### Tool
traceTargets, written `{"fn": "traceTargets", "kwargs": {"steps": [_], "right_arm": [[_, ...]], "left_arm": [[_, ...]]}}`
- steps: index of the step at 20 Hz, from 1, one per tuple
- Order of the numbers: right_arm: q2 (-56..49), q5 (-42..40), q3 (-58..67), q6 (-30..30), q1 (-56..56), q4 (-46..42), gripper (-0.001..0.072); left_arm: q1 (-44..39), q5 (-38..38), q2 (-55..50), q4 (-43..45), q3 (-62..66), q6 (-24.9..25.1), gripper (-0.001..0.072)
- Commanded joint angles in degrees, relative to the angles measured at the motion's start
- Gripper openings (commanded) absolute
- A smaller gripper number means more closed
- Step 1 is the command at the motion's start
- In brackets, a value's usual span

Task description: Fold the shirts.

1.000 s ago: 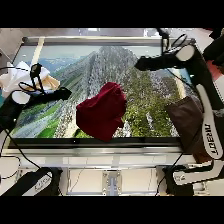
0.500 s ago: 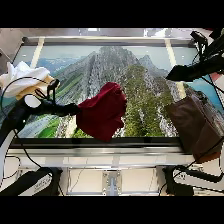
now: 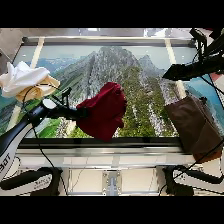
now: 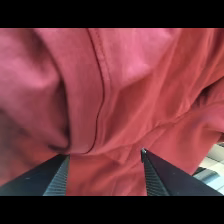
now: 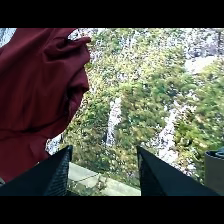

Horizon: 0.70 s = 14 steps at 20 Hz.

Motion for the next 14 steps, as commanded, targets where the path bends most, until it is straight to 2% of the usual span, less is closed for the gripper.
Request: {"fn": "traceTargets", "kwargs": {"steps": [1,3,6,8,9,14], "right_arm": [[0.07,-0.09,-0.02,-0.15,0.15,0.35,0.0451],[0.07,0.04,-0.02,-0.13,0.15,0.35,0.0451],[0.07,0.98,-0.02,-0.17,0.15,-0.04,0.0451],[0.04,0.76,-0.02,-0.20,0.15,-0.59,0.0451],[0.04,0.44,-0.02,-0.20,0.15,-0.59,0.0451],[0.04,0.92,-0.02,-0.13,0.15,0.59,0.0451]], "left_arm": [[-1.01,2.03,-2.14,-2.10,-0.04,1.07,0.0479],[-0.94,1.60,-2.10,-2.08,0.13,1.05,0.0469],[0.90,-5.03,0.13,1.38,0.96,0.76,0.0469],[3.06,-8.04,2.51,6.05,0.87,-3.06,0.0469],[3.61,-8.22,2.82,6.62,0.79,-4.39,0.0470],[2.54,-2.99,0.13,6.05,0.79,-4.55,0.0469]]}}
